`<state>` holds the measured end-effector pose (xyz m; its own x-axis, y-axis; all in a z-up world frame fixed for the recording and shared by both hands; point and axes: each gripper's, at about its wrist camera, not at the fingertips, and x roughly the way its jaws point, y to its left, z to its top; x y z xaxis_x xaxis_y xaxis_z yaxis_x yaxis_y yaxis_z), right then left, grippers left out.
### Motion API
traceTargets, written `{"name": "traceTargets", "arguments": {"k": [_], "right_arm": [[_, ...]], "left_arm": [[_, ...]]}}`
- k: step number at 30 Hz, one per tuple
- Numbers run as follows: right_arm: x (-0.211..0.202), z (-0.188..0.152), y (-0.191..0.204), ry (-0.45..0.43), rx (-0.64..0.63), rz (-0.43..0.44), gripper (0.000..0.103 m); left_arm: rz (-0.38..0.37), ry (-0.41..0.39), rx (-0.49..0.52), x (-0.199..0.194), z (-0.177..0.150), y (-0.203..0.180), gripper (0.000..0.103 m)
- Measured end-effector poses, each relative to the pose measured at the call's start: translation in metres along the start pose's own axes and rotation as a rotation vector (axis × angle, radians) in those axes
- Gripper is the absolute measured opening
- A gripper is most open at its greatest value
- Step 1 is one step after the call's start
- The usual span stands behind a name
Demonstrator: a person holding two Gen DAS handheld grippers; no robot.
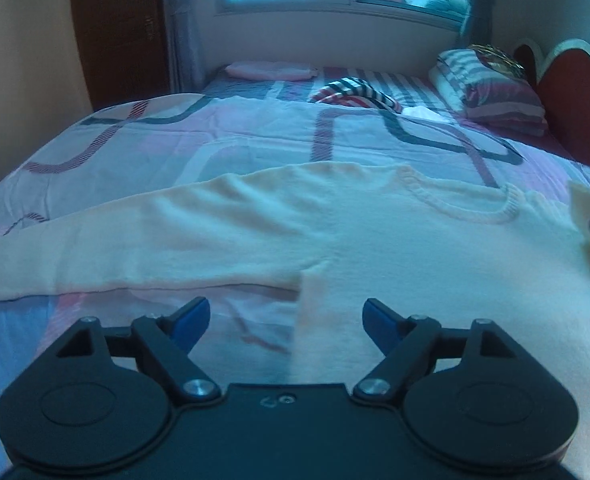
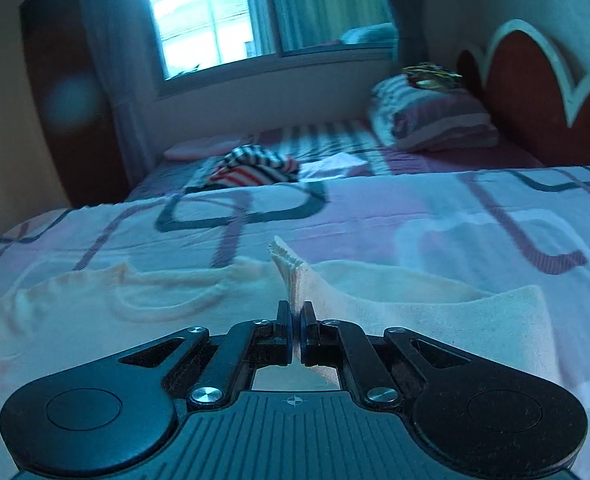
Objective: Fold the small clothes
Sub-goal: 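Carry the sleeve with the right gripper across the sweater body and release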
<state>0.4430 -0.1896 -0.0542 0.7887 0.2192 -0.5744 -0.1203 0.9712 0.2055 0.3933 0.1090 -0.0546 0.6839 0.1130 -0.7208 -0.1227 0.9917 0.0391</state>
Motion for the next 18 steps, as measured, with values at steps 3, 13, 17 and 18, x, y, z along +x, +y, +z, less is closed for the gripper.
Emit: {"name": "traceTargets", "arguments": {"k": [3,13,17,18], "right_arm": [[0.018,-0.010,0.046,0.020,-0.059,0.056,0.003],[0.061,-0.047,0.136,0.078,-0.149,0.189,0.016],[0.044,-0.053,0.142,0.039,-0.185,0.182,0.060],[0.039,-0.054,0.139,0.024,-0.174,0.176,0.059]], "left_arm": [[0.009,0.002,-0.017,0.001,-0.001,0.018,0.082],[0.016,0.032,-0.070,0.009,-0.002,0.055,0.082],[-0.016,0.013,-0.058,0.010,0.005,0.042,0.081],[-0.032,0.009,-0.054,0.010,0.008,0.036,0.081]]}}
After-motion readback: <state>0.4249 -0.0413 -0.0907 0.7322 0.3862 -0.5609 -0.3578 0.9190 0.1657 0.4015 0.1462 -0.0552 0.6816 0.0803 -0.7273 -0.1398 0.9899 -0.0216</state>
